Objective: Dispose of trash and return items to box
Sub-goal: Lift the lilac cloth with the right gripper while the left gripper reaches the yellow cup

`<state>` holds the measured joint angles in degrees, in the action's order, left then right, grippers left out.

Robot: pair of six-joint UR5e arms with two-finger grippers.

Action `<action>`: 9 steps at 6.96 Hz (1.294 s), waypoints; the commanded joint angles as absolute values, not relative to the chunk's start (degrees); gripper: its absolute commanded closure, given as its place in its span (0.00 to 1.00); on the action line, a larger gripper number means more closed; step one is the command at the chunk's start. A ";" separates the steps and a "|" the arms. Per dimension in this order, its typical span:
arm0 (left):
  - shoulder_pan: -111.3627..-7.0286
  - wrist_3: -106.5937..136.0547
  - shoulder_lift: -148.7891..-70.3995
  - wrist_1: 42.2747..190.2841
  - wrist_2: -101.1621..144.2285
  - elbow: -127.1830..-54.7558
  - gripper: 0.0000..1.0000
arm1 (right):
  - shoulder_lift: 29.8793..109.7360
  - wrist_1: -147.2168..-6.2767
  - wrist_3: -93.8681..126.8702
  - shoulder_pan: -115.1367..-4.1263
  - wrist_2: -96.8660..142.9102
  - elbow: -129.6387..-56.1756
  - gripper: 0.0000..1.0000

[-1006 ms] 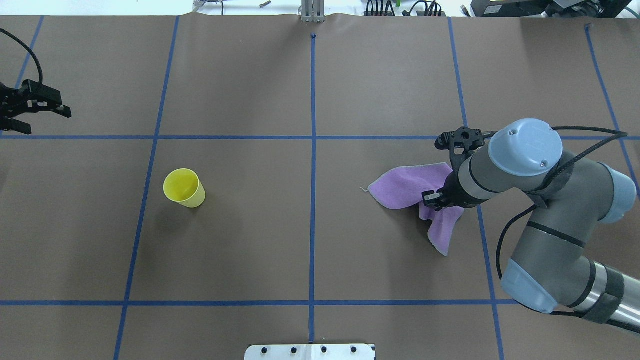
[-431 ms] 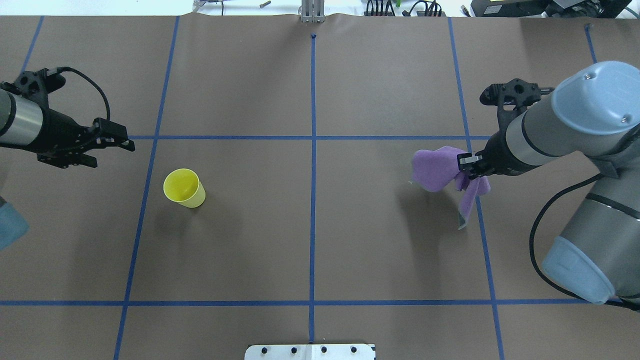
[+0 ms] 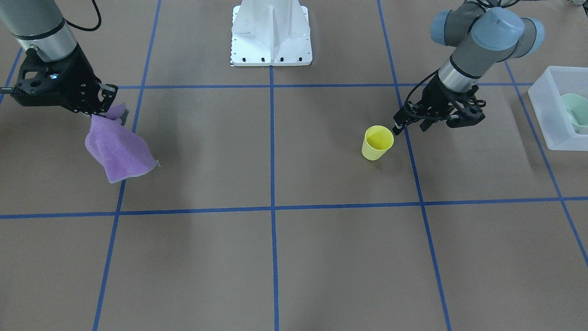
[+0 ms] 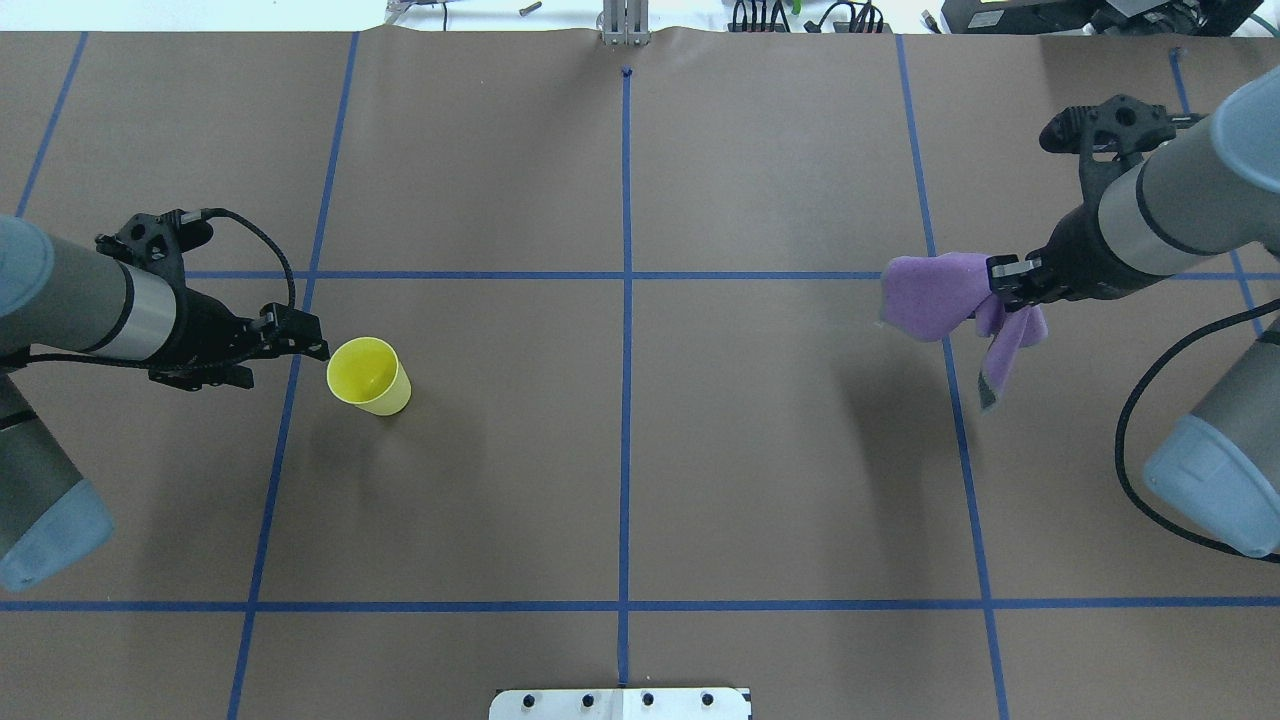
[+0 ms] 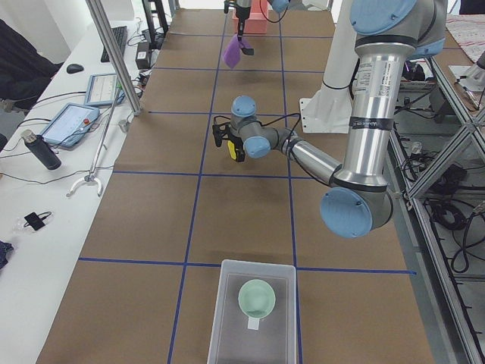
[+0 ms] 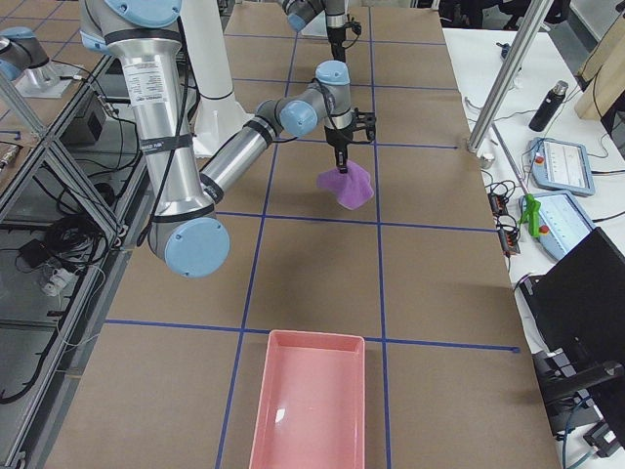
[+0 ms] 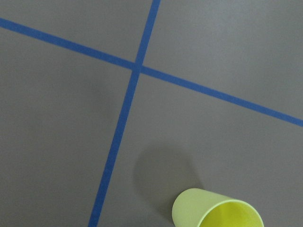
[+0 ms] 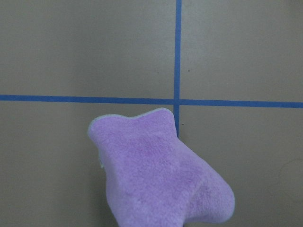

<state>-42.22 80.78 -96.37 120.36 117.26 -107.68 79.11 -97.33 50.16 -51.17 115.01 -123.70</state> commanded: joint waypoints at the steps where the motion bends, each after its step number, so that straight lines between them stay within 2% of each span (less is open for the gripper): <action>1: -38.78 82.26 -97.81 120.32 114.27 -106.36 0.04 | 80.85 -97.38 44.41 -55.71 117.77 -123.58 1.00; 3: -38.67 82.35 -99.31 120.32 114.17 -104.42 0.15 | 82.78 -97.38 40.72 -59.40 119.52 -123.75 1.00; 4: -38.67 82.35 -99.49 120.32 114.17 -103.54 0.34 | 84.01 -97.38 39.30 -60.55 119.88 -124.10 1.00; 6: -38.67 82.44 -99.84 120.32 114.34 -103.53 1.00 | 88.48 -97.38 33.78 -63.79 119.88 -125.94 1.00; 9: -38.67 85.40 -102.82 117.10 115.74 -103.97 1.00 | 96.12 -97.38 21.15 -72.74 120.40 -127.17 1.00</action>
<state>-38.67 83.43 -101.31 119.20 114.86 -103.81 92.56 -97.36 26.84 -68.72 120.01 -126.43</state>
